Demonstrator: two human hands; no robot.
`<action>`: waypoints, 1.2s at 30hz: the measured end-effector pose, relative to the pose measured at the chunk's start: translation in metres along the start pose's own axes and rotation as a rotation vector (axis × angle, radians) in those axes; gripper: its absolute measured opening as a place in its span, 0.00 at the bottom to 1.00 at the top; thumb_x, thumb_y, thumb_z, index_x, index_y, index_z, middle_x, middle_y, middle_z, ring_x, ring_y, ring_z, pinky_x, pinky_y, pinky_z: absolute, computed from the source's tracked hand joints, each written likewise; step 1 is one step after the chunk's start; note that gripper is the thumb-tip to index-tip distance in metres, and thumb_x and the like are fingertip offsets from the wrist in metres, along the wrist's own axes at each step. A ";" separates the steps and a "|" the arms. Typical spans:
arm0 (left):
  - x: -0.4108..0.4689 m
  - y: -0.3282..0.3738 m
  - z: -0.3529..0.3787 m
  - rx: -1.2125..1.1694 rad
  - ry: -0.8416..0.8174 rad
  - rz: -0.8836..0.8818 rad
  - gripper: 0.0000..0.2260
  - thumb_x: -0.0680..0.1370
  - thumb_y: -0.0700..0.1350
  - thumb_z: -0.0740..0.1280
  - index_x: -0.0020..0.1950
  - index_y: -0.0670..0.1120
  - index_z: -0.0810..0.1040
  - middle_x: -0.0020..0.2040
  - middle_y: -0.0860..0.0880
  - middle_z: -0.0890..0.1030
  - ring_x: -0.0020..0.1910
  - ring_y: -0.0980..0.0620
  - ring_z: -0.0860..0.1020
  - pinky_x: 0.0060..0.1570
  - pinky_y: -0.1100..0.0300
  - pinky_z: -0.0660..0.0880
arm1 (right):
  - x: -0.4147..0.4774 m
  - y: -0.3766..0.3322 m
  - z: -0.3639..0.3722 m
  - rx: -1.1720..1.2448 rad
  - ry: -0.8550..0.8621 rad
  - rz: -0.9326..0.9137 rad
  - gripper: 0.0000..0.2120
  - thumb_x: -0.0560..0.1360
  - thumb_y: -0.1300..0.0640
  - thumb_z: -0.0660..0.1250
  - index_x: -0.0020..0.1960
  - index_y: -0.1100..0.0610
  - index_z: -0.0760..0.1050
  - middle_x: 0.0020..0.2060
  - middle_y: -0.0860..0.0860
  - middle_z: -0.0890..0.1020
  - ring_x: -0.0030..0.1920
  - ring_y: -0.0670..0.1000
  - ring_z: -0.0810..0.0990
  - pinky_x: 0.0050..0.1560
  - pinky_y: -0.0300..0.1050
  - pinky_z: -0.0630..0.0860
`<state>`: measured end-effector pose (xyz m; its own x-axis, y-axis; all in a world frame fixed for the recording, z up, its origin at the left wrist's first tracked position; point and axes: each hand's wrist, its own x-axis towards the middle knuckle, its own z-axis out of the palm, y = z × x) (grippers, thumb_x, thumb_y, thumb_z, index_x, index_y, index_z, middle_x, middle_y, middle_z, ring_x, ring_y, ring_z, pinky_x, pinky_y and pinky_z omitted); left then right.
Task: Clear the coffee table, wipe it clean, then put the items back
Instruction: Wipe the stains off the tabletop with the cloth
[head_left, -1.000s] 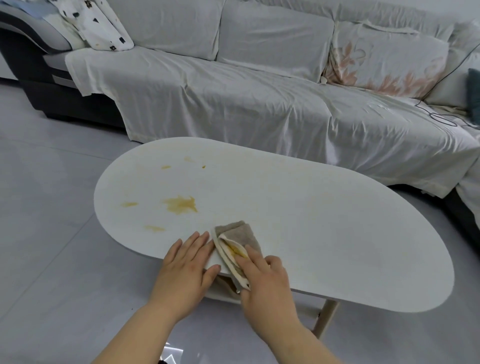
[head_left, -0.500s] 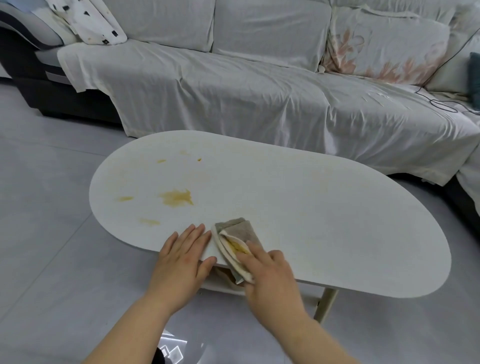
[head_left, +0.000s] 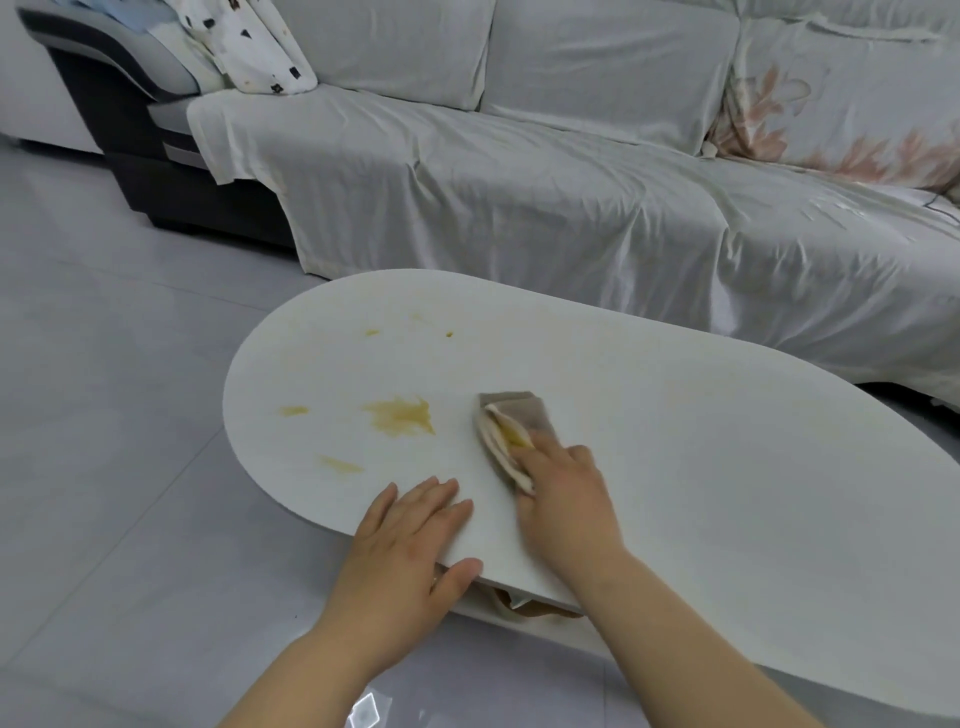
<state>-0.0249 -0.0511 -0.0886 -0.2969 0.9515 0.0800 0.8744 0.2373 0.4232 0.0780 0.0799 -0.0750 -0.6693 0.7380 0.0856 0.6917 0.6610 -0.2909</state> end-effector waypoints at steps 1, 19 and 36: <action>0.003 -0.003 -0.003 -0.073 0.009 -0.015 0.24 0.70 0.57 0.54 0.56 0.47 0.79 0.61 0.48 0.78 0.65 0.46 0.73 0.64 0.67 0.43 | 0.006 -0.003 0.001 0.004 -0.009 -0.041 0.21 0.72 0.61 0.57 0.65 0.53 0.68 0.69 0.49 0.68 0.57 0.57 0.68 0.60 0.46 0.65; 0.045 -0.127 -0.031 -0.266 0.408 -0.574 0.26 0.77 0.52 0.57 0.73 0.48 0.54 0.77 0.49 0.50 0.75 0.54 0.46 0.72 0.56 0.44 | 0.151 -0.018 0.018 -0.050 0.058 0.080 0.18 0.74 0.64 0.54 0.62 0.58 0.71 0.63 0.56 0.73 0.55 0.61 0.67 0.57 0.50 0.65; 0.043 -0.133 -0.038 -0.313 0.343 -0.688 0.32 0.74 0.58 0.55 0.74 0.50 0.48 0.77 0.53 0.43 0.75 0.53 0.45 0.72 0.54 0.48 | 0.232 -0.093 0.047 -0.053 0.047 -0.110 0.19 0.73 0.64 0.55 0.62 0.56 0.71 0.64 0.56 0.72 0.58 0.61 0.67 0.57 0.50 0.66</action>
<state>-0.1685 -0.0489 -0.1075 -0.8715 0.4888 -0.0393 0.3222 0.6311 0.7056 -0.1541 0.1833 -0.0729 -0.7292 0.6655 0.1593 0.6291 0.7436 -0.2265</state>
